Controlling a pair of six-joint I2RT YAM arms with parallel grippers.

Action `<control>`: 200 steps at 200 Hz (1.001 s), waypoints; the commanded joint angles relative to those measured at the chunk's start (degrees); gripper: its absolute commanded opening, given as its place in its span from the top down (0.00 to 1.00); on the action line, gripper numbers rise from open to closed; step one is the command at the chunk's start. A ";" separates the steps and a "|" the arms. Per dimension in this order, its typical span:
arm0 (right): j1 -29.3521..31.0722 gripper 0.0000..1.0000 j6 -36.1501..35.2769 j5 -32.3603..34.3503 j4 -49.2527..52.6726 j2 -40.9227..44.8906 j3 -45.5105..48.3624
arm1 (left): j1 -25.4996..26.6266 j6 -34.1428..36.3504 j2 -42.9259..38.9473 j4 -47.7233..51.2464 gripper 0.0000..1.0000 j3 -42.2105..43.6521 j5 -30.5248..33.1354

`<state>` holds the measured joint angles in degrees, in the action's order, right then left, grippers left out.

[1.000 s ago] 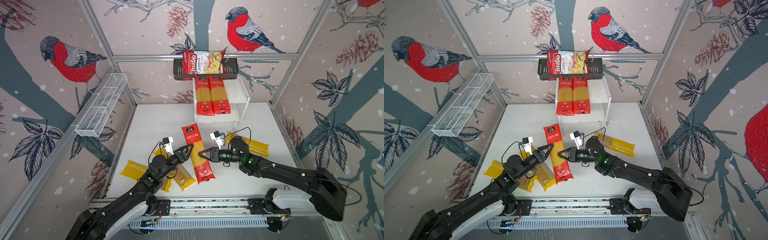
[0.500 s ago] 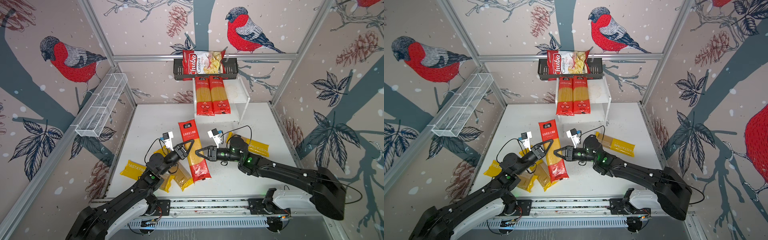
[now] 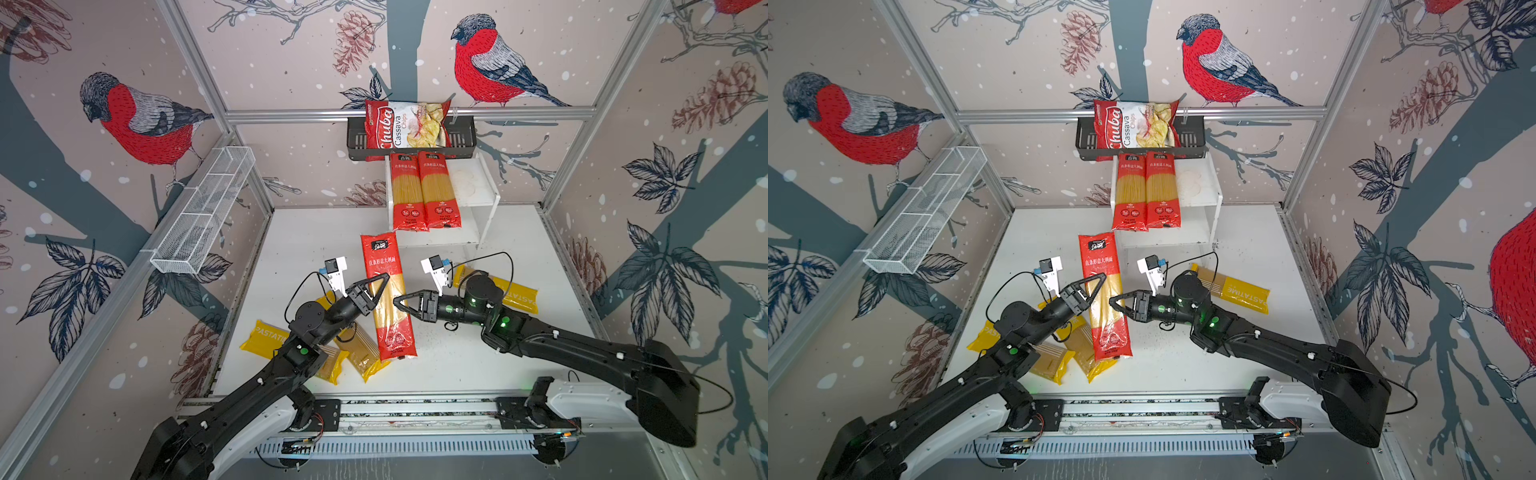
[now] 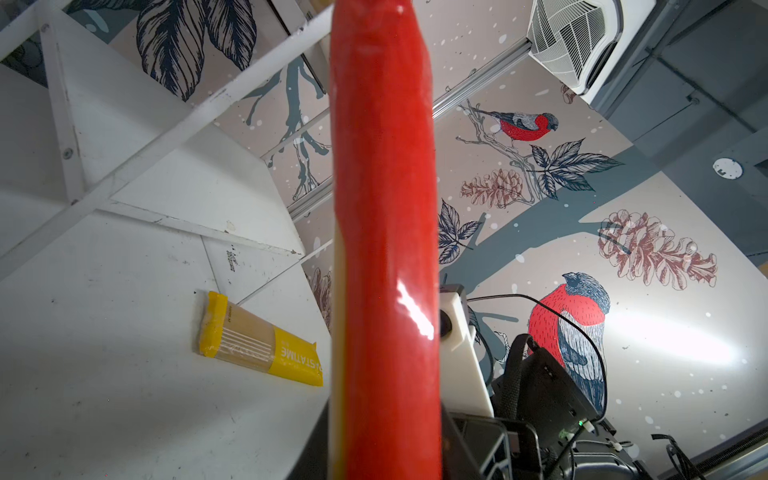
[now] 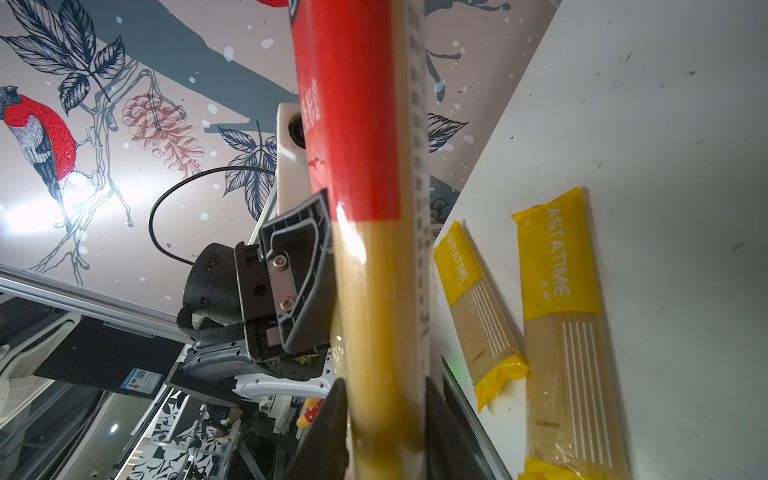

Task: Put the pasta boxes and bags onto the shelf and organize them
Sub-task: 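Lift the upright red spaghetti bag and carry it toward the shelf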

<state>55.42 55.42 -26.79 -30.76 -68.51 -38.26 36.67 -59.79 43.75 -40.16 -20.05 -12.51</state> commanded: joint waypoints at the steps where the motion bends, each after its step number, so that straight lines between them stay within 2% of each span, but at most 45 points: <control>1: -0.89 0.62 -0.26 -0.11 -5.62 1.07 1.85 | -0.44 1.71 -3.23 -1.56 0.86 -1.15 7.48; 40: -2.21 0.35 3.71 -0.55 -11.49 2.63 5.80 | -1.67 7.23 -4.29 4.19 0.86 -8.84 14.19; 64: -1.83 0.27 5.97 0.48 -15.11 3.72 7.66 | -1.77 8.20 -2.61 2.33 0.86 -12.08 18.42; 102: -0.58 0.27 11.60 6.72 -29.18 3.29 13.17 | -1.76 6.46 4.56 -7.29 0.86 -15.27 18.94; 137: 1.94 0.29 11.23 13.49 -33.66 1.07 13.09 | 0.00 4.23 10.80 -17.00 0.86 -16.60 19.83; 166: 2.11 0.30 13.57 14.12 -38.15 -3.75 11.90 | 3.22 6.93 12.78 -18.93 0.86 -18.34 22.52; 200: 1.96 0.35 16.02 14.65 -44.90 -7.45 10.49 | 4.16 5.63 14.33 -20.13 0.86 -18.83 22.54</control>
<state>57.34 69.30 -14.15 -67.29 -74.94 -26.92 40.40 -53.08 57.56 -48.97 -37.87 8.99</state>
